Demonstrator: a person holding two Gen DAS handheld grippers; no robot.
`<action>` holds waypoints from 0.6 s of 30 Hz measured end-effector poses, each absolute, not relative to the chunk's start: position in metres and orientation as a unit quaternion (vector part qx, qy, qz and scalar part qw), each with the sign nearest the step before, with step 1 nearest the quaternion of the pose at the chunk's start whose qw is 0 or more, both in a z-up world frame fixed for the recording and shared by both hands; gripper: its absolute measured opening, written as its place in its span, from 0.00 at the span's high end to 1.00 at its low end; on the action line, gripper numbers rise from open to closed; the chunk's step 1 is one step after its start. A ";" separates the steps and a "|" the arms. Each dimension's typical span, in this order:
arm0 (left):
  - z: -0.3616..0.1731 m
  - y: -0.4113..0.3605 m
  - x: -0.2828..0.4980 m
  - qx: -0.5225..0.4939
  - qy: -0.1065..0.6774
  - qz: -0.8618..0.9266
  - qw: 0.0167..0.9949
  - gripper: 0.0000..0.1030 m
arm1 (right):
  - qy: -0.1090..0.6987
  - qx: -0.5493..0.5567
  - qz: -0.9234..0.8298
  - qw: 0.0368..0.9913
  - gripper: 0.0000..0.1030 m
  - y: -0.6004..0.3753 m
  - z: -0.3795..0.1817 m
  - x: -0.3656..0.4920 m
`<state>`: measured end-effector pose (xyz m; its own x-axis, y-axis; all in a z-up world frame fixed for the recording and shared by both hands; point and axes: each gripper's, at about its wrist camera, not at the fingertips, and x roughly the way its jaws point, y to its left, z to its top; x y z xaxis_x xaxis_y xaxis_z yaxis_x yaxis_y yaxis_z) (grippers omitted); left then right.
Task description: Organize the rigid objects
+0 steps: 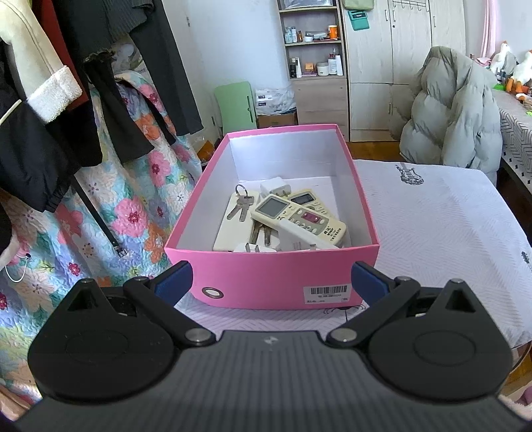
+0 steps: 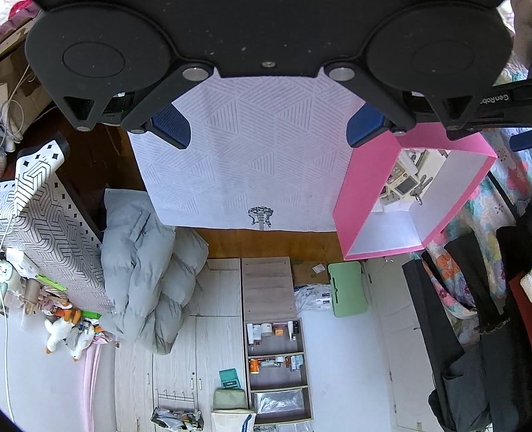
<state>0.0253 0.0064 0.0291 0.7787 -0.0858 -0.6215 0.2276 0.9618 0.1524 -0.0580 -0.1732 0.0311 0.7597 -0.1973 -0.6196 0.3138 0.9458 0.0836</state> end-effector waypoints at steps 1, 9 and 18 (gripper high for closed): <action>0.029 0.006 0.025 0.110 0.322 -0.084 0.937 0.00 | 0.319 0.090 -0.137 0.934 0.02 -0.173 0.031 -0.058; 0.026 0.008 0.026 0.109 0.325 -0.087 0.935 0.00 | 0.325 0.083 -0.140 0.931 0.02 -0.168 0.028 -0.055; 0.025 0.011 0.024 0.110 0.324 -0.094 0.935 0.00 | 0.321 0.079 -0.143 0.933 0.02 -0.163 0.029 -0.060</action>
